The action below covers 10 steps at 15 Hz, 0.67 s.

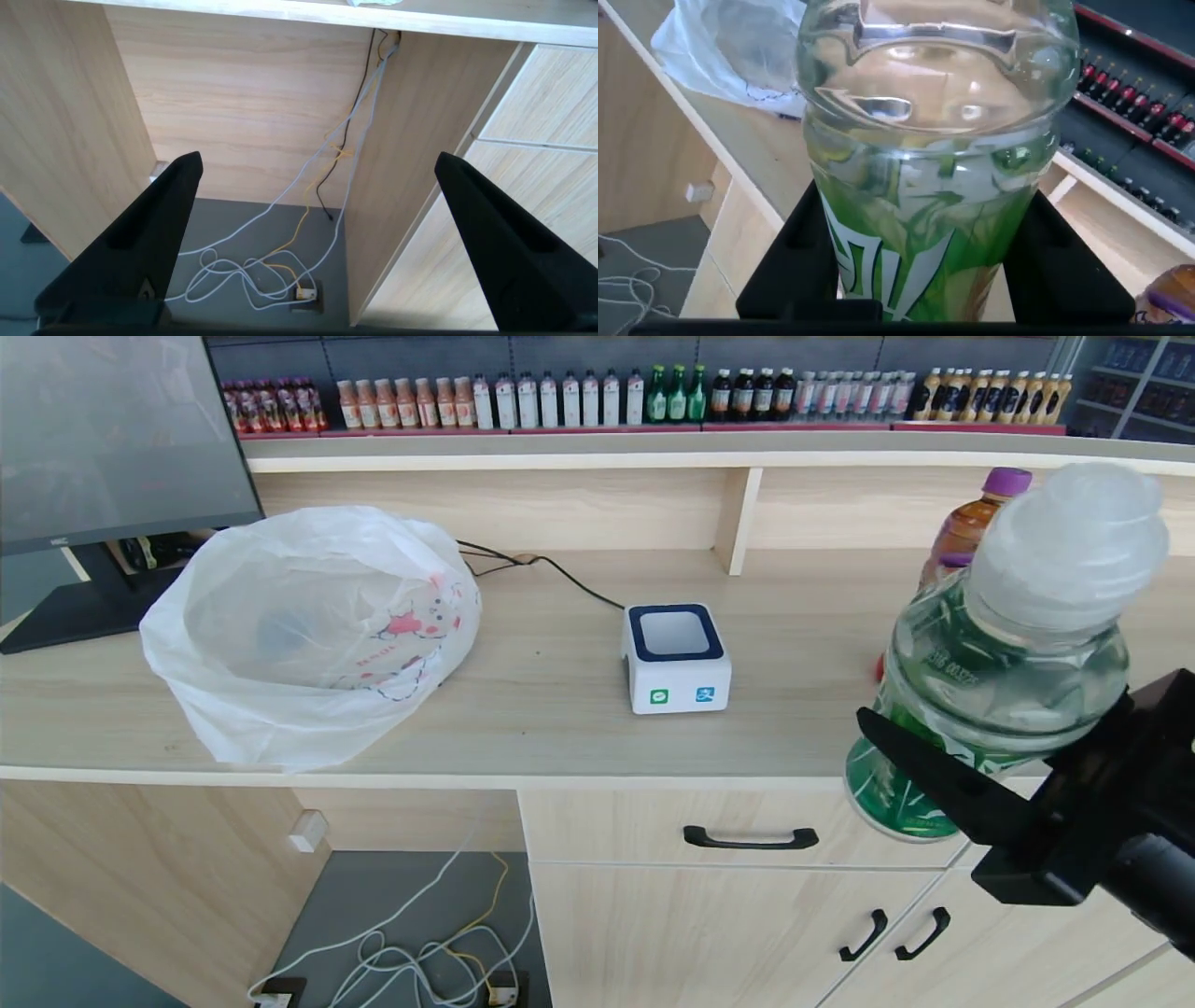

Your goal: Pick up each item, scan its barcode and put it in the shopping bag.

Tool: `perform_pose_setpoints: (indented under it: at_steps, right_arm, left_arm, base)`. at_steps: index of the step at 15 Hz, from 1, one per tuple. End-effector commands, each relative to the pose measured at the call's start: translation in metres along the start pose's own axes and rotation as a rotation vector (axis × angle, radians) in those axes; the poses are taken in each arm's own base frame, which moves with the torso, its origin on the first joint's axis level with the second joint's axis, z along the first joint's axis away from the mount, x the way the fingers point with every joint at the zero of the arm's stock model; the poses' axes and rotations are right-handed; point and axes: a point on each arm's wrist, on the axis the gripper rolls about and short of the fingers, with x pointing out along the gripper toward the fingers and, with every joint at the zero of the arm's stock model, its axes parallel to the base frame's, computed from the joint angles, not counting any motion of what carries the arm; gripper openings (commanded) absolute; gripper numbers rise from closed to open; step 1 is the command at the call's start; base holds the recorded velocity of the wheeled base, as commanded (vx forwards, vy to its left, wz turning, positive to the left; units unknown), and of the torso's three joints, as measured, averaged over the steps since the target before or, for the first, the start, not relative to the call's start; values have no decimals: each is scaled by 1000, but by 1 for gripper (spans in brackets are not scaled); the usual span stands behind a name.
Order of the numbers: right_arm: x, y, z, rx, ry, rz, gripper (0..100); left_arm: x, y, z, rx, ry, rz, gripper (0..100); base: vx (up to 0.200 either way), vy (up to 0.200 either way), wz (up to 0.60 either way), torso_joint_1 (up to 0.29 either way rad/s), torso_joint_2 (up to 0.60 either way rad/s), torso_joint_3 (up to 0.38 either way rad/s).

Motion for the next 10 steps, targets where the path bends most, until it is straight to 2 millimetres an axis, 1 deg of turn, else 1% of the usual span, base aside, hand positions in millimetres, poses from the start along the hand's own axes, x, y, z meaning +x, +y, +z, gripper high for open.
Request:
perform_pose_setpoints:
  at_steps: [1,4,7,9,10]
  right_arm:
    - [0,7,6,-56,-35,37,0]
    - [1,19,15,-261,-91,83,0]
    - [-2,33,27,-398,-174,140,0]
    - [-2,43,31,-476,-217,173,0]
    - [-2,51,33,-495,-240,208,0]
  left_arm:
    - [0,0,0,0,0,0,100]
    - [0,0,0,0,0,0,100]
    - [0,0,0,0,0,0,100]
    - [0,0,0,0,0,0,100]
    - [0,0,0,0,0,0,100]
  base:
    - [0,0,0,0,0,0]
    - [0,0,0,0,0,0]
    - [0,0,0,0,0,0]
    - [0,0,0,0,0,0]
    - [0,0,0,0,0,0]
